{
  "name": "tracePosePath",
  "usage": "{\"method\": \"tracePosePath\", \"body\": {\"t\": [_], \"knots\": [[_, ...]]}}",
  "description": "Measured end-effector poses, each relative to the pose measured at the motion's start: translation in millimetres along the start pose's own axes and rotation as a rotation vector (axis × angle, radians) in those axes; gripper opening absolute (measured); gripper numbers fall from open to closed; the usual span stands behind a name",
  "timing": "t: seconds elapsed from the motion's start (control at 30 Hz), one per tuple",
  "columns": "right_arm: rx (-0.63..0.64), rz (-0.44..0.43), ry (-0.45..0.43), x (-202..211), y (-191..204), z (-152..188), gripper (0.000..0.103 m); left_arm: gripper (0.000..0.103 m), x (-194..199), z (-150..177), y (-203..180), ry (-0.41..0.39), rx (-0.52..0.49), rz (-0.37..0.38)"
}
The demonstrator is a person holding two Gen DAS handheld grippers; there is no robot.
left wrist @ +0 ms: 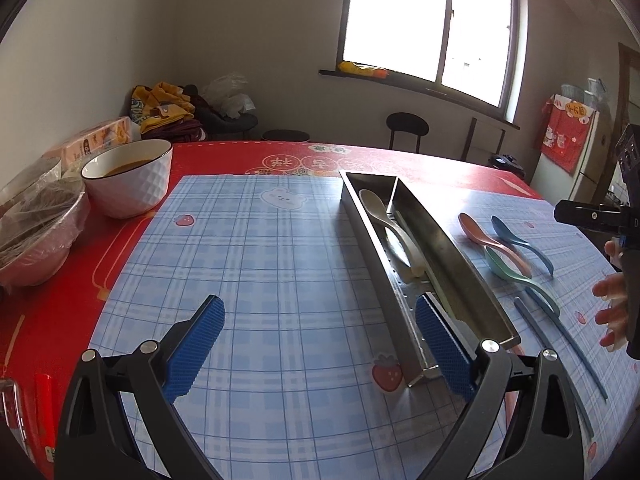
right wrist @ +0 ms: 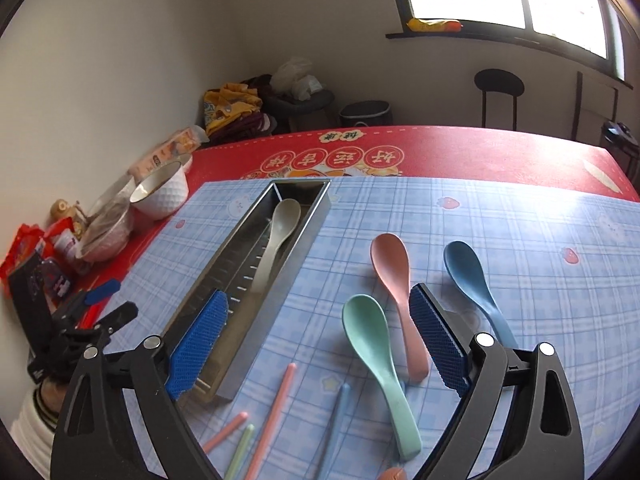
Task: Organize utensils
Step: 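Move the right gripper back toward the blue chopstick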
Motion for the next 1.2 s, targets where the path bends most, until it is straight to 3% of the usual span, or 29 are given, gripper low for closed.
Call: {"method": "tracePosePath", "body": {"t": [0.2,0.37,0.53,0.8,1.0,1.07,1.2], "knots": [[0.088,-0.007,-0.037,30,-11,32,0.089,0.094,14,12,-34,0.024,-0.052,0.096],[0.114,0.085,-0.087,50,-31,56,0.089,0.092,20,30,-65,0.102,-0.093,0.148],[0.064,0.119,-0.105,59,-56,68,0.089,0.072,15,54,-93,0.208,-0.127,0.202],[0.033,0.195,-0.069,52,-80,89,0.089,0.054,7,74,-130,0.326,-0.162,0.251],[0.048,0.169,-0.094,57,-75,91,0.089,0.047,-2,98,-146,0.444,-0.203,0.219],[0.058,0.159,-0.103,58,-72,91,0.089,0.045,-2,100,-146,0.442,-0.204,0.202],[0.064,0.142,-0.103,59,-70,92,0.089,0.03,-1,99,-140,0.432,-0.201,0.144]]}}
Point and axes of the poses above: each gripper's, at about its wrist camera, not at the fingertips, and x roughly against the way its jaws point, y to its left, z to its underside, the point moved 6 cm from there along -x, roughly the way its jaws point, and after that the axes turned 7 degrees about z, right-handed, at the moved point
